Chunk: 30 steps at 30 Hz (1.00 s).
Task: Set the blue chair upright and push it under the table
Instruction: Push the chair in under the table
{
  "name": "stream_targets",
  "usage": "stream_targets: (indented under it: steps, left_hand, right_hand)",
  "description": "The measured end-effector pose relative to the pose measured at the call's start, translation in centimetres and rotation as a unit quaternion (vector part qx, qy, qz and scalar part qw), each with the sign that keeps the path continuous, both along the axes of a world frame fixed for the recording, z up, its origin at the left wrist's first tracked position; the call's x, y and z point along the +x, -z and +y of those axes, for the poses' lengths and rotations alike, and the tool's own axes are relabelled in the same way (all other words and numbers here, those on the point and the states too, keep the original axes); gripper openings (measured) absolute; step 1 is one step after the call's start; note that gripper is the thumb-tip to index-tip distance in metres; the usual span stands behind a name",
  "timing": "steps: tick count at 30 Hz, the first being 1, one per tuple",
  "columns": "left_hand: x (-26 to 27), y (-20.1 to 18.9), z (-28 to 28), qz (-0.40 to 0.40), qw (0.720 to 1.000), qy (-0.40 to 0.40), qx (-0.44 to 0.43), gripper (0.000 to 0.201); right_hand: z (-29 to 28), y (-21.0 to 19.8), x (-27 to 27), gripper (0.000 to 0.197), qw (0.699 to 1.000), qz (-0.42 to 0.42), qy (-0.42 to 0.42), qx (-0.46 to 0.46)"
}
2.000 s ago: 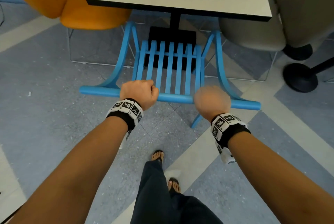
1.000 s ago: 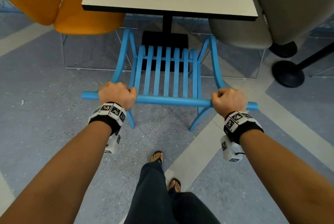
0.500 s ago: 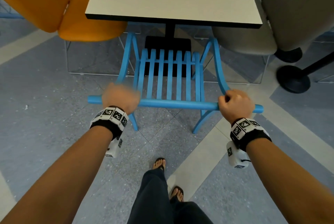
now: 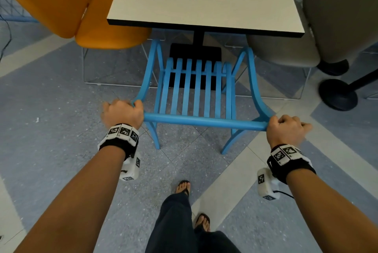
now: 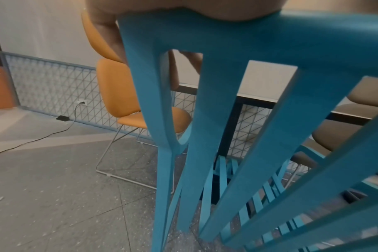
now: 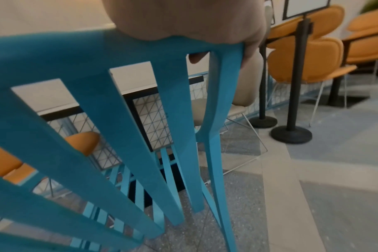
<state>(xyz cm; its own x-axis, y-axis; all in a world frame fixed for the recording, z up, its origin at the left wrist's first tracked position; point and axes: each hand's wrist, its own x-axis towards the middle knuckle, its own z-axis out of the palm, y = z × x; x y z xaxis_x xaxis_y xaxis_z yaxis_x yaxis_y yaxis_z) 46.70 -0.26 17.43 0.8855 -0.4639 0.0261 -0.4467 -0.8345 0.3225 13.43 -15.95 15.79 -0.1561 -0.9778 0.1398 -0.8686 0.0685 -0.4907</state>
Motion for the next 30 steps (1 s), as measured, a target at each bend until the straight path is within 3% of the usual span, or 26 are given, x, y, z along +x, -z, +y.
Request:
stream_targets:
  steps: [13, 17, 22, 24, 27, 30]
  left_hand:
    - [1.1, 1.4, 1.8, -0.008, 0.998, 0.057, 0.02, 0.053]
    - [1.7, 1.3, 1.6, -0.027, 0.998, 0.059, 0.008, 0.046]
    - [2.1, 0.6, 1.5, -0.036, 0.999, 0.033, -0.02, 0.048]
    - [1.3, 0.5, 1.3, -0.056, 0.996, 0.069, -0.017, 0.04]
    - [-0.9, 0.5, 0.2, -0.055, 0.975, 0.216, 0.008, 0.036]
    - [-1.9, 0.1, -0.8, -0.038, 0.966, 0.252, 0.039, 0.04]
  right_hand:
    - [0.3, 0.5, 0.2, 0.04, 1.0, -0.002, 0.006, 0.0]
    - [0.2, 0.7, 0.9, 0.041, 1.0, -0.002, 0.012, 0.006]
    - [0.7, 0.5, 1.8, 0.041, 0.998, 0.061, 0.002, 0.012]
    - [1.1, 0.3, 2.6, 0.034, 0.992, 0.114, -0.055, 0.0]
    - [1.7, 0.5, 4.2, 0.029, 0.975, 0.128, -0.176, -0.04]
    - [1.7, 0.5, 5.1, 0.03, 0.97, 0.122, -0.206, -0.046]
